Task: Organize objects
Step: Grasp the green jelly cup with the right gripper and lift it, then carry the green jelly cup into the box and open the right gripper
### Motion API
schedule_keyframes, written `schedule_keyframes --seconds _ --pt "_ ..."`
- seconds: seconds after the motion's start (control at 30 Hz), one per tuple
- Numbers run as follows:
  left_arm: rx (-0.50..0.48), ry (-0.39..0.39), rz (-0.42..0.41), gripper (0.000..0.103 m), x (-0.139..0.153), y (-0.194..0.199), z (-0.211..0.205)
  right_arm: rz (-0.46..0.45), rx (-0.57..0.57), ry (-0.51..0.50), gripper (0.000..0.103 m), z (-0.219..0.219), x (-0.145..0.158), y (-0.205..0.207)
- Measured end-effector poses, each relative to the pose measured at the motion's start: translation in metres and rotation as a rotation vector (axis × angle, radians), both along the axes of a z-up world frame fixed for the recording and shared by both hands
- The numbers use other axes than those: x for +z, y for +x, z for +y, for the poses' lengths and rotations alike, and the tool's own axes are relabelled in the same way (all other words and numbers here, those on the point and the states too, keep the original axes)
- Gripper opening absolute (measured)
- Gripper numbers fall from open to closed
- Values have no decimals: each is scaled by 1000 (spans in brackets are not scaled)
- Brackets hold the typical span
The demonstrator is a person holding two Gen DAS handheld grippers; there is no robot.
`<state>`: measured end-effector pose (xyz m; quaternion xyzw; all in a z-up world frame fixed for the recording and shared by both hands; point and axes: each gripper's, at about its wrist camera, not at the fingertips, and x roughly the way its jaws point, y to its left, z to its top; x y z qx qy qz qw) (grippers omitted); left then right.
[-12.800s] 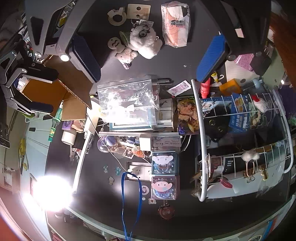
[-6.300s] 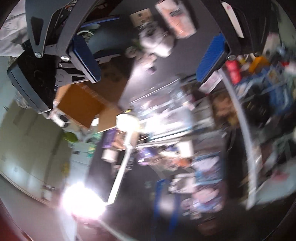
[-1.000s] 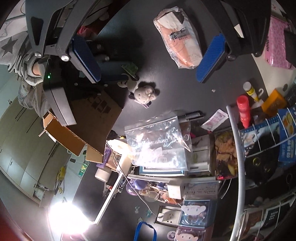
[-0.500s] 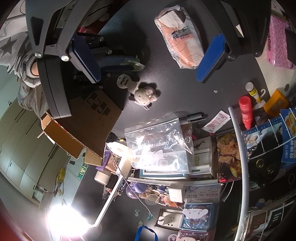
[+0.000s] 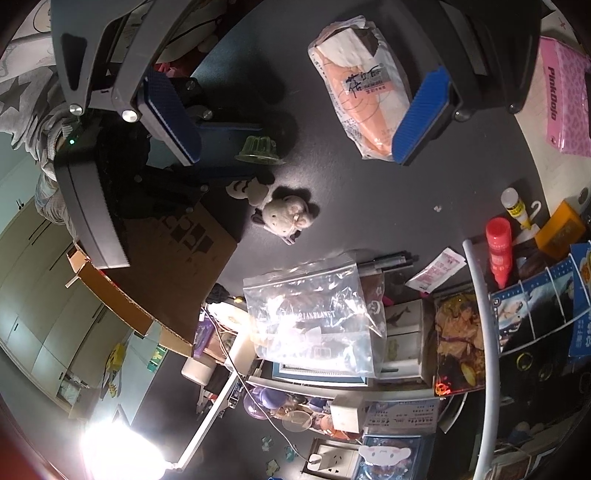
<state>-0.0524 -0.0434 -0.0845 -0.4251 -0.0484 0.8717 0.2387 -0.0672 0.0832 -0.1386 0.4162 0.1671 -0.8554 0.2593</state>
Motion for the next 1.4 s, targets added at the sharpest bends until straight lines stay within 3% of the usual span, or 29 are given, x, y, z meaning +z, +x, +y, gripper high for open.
schedule_keyframes --seconds 0.23,0.33,0.53,0.6,0.63,0.97,1.03,1.1,1.17,1.27,1.4 --pt "-9 -4 -10 102 -2 -1 3 -57 -17 -5 38 5 -13 -9" --pt "-13 -4 -18 102 -5 -2 3 -63 -17 -14 30 8 -14 -11" --pt "-21 -10 -46 102 -12 -3 7 -49 -7 -11 28 6 -13 -9" --pt "-35 -4 -59 102 -16 -5 9 -43 5 -28 25 5 -9 -6" --pt "-40 0 -63 102 -18 -5 10 -40 13 -37 17 5 -7 -5" --pt "-80 81 -72 102 -16 -9 20 52 85 -84 17 -9 29 12" --pt "-89 99 -65 98 -12 -9 20 73 98 -91 17 -11 38 15" --pt "-103 109 -56 82 -6 -8 21 100 106 -96 17 -12 48 19" --pt "-119 147 -51 75 2 -6 19 124 110 -89 17 -14 58 21" --pt "-131 163 -29 56 15 -4 18 153 108 -85 17 -12 70 22" --pt "-148 163 2 50 32 -2 22 185 103 -82 17 -9 85 24"
